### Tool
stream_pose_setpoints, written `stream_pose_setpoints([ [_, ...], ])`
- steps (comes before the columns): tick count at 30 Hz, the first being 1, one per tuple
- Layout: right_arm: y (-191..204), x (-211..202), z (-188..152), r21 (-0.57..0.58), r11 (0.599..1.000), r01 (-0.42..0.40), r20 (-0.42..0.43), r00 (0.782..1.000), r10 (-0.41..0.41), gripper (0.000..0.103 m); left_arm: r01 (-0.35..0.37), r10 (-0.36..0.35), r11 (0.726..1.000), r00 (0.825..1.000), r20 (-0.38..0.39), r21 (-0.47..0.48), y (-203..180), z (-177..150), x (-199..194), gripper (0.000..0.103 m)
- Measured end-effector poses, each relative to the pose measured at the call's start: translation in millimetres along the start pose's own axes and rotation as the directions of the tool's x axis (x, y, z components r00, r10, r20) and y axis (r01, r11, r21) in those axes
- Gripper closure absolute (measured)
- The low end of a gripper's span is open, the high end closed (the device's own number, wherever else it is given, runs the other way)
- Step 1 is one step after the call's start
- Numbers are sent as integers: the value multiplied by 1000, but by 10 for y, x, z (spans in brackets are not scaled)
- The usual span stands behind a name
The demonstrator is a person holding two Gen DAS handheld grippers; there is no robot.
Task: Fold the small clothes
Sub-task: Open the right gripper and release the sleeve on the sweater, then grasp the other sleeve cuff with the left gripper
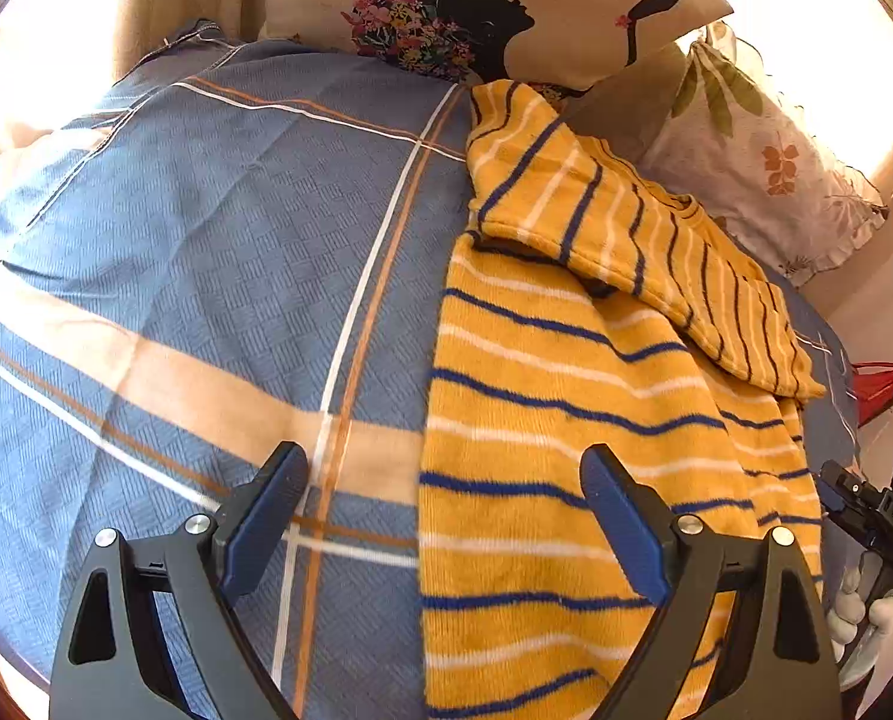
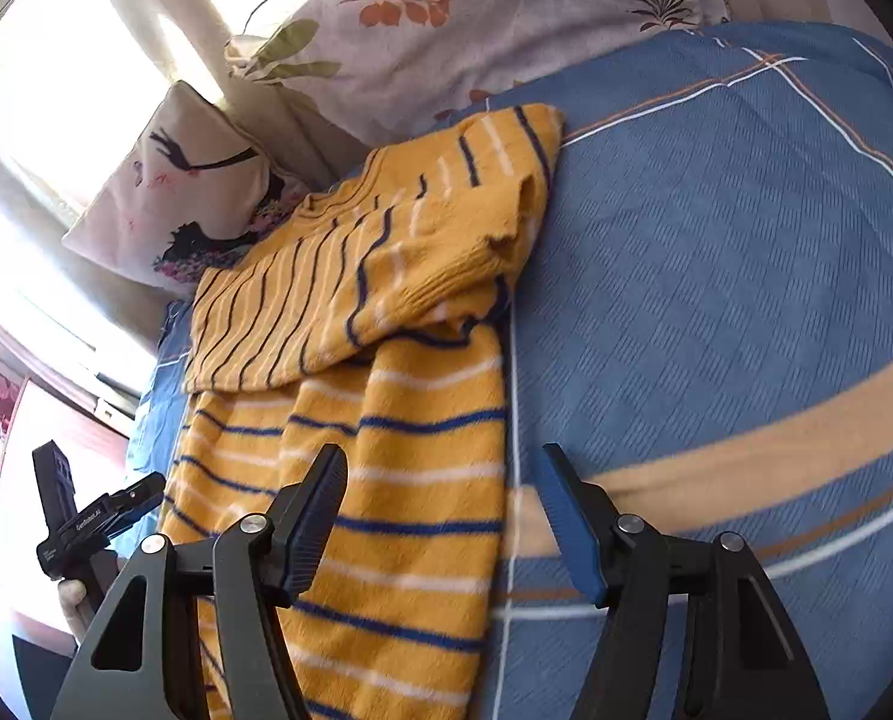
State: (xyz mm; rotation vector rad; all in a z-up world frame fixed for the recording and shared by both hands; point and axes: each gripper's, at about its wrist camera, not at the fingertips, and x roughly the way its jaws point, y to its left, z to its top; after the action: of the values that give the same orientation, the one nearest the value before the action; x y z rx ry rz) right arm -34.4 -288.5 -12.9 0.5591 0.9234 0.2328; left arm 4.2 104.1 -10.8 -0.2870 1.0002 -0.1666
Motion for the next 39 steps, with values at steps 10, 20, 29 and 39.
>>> stream_pose_setpoints([
  [10, 59, -170, -575, 64, 974, -218, -39, 974, 221, 33, 185, -185, 983, 983, 7, -21, -10, -553, -326, 11],
  [20, 73, -379, -1089, 85, 927, -366, -23, 929, 369, 33, 273, -274, 961, 961, 26, 35, -192, -1144, -636, 11],
  [29, -38, -368, -1412, 152, 886, -437, -101, 885, 454, 33, 369, -369, 928, 929, 2, -47, -116, -1276, -638, 13],
  [39, 148, -11, -1546, 123, 934, -336, -199, 914, 355, 82, 234, -236, 971, 971, -33, -45, -111, -1333, -588, 71],
])
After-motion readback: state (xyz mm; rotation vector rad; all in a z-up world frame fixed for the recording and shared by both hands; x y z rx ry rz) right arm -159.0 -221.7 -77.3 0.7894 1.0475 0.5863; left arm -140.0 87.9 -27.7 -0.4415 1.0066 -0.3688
